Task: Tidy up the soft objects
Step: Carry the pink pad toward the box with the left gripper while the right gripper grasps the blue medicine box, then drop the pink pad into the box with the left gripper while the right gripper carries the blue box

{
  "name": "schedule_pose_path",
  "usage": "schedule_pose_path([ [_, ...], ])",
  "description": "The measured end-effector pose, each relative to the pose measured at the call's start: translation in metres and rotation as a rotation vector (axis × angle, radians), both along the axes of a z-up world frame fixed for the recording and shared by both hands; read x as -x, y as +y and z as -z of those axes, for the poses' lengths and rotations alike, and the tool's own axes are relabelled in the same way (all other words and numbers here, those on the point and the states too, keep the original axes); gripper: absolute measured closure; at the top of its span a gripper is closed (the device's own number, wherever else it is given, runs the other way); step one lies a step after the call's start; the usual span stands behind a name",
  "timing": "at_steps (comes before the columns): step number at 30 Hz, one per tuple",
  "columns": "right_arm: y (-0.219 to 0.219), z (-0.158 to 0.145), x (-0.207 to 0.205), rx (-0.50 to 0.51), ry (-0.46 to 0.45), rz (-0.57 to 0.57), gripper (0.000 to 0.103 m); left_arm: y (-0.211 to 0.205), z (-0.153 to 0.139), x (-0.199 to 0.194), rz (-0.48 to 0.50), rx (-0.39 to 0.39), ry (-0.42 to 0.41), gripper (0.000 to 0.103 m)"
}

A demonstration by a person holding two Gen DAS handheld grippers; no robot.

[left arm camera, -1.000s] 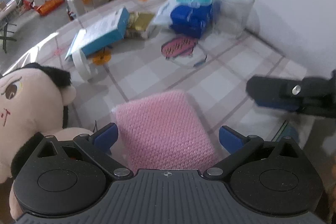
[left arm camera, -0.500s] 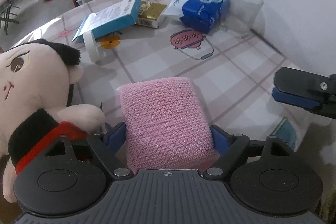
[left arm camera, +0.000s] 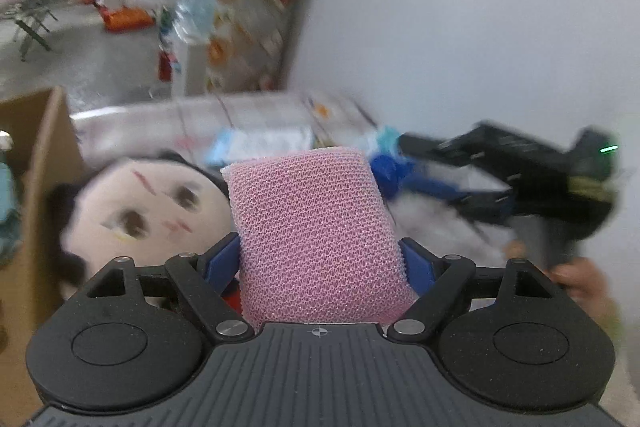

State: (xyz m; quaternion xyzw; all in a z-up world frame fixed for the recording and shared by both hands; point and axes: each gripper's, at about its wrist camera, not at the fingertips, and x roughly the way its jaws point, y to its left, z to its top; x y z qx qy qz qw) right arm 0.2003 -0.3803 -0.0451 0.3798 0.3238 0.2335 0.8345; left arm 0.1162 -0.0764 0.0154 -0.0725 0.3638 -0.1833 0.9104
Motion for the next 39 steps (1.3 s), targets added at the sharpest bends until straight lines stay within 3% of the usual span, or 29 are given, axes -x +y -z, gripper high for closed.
schedule_pose_path([
  [7, 0.049, 0.037, -0.086, 0.053, 0.135, 0.019, 0.044, 0.051, -0.011, -0.003, -0.134, 0.057, -0.053, 0.02],
  [11, 0.067, 0.056, -0.115, 0.062, 0.207, 0.016, 0.048, 0.072, -0.009, -0.006, -0.181, 0.085, -0.057, 0.02],
  [14, 0.076, 0.065, -0.125, 0.072, 0.235, 0.021, 0.062, 0.081, -0.009, -0.007, -0.197, 0.094, -0.059, 0.02],
  [15, 0.078, 0.067, -0.126, 0.067, 0.241, 0.026, 0.074, 0.085, -0.008, -0.008, -0.207, 0.095, -0.058, 0.02],
  [16, 0.079, 0.068, -0.125, 0.064, 0.236, 0.026, 0.074, 0.089, -0.007, -0.008, -0.216, 0.098, -0.056, 0.02],
  [22, 0.069, 0.047, -0.105, 0.061, 0.172, 0.078, 0.087, 0.11, -0.011, 0.01, -0.262, 0.11, -0.056, 0.02],
  [32, 0.025, -0.019, -0.02, 0.024, 0.015, 0.216, 0.087, 0.152, -0.038, 0.061, -0.326, 0.14, -0.091, 0.02],
  [39, 0.043, -0.087, 0.052, 0.005, -0.116, 0.135, 0.087, 0.213, -0.057, 0.093, -0.407, 0.172, -0.095, 0.02],
])
